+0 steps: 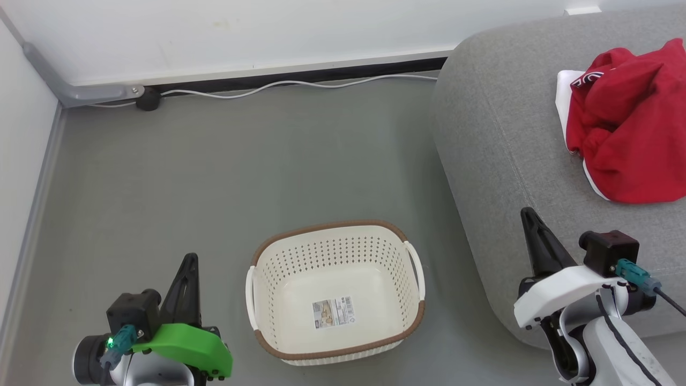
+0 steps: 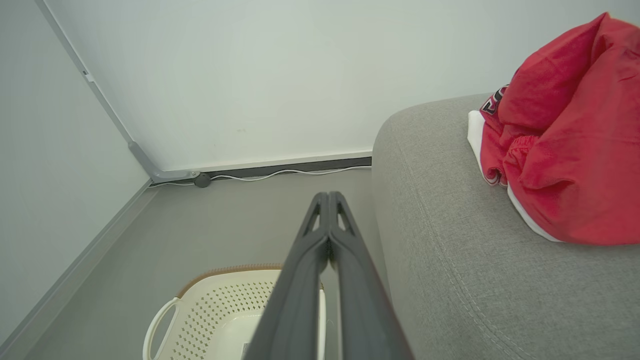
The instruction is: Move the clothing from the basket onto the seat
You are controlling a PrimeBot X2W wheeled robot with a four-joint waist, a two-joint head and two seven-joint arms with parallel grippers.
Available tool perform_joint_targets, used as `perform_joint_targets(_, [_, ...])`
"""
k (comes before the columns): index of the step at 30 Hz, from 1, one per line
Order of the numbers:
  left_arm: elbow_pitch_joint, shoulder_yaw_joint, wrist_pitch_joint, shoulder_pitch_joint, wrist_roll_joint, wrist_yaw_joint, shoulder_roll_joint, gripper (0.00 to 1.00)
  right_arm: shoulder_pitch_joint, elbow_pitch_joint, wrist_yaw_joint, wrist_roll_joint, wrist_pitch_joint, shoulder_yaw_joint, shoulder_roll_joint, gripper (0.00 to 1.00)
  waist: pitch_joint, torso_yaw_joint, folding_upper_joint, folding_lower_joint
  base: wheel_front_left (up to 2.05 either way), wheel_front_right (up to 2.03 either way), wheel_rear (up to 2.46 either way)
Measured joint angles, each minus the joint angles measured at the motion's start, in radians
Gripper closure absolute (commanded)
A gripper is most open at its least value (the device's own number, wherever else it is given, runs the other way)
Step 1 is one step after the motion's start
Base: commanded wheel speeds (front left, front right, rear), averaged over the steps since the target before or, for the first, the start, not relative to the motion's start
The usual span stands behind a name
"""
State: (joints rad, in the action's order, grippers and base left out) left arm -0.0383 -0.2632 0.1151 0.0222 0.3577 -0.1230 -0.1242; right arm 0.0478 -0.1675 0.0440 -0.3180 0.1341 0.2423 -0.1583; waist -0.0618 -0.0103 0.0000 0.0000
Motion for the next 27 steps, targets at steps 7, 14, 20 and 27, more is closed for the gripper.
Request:
perform_joint_targets(7, [0.011, 0.001, 0.002, 0.014, 0.08, 0.01, 0.005, 1.0, 0.0, 0.0, -0.009, -0.081, -0.003, -0.016, 0.005, 1.0, 0.005, 0.001, 0.0, 0.0, 0.0, 0.0, 0.0])
perform_joint_targets(14, [0.011, 0.026, -0.002, 0.014, 0.198, 0.019, 0.01, 1.0, 0.0, 0.0, -0.019, -0.204, -0.022, -0.04, 0.012, 1.0, 0.009, 0.001, 0.0, 0.0, 0.0, 0.0, 0.0])
perform_joint_targets(20, [0.005, 0.042, -0.012, 0.014, 0.27, 0.03, 0.014, 1.0, 0.0, -0.002, -0.031, -0.278, -0.036, -0.064, 0.023, 1.0, 0.012, 0.002, 0.0, 0.0, 0.0, 0.0, 0.0])
perform_joint_targets(27, [-0.008, 0.063, -0.028, 0.014, 0.353, 0.044, 0.014, 1.0, 0.0, -0.007, -0.04, -0.358, -0.052, -0.085, 0.03, 1.0, 0.015, 0.002, 0.0, 0.0, 0.0, 0.0, 0.0])
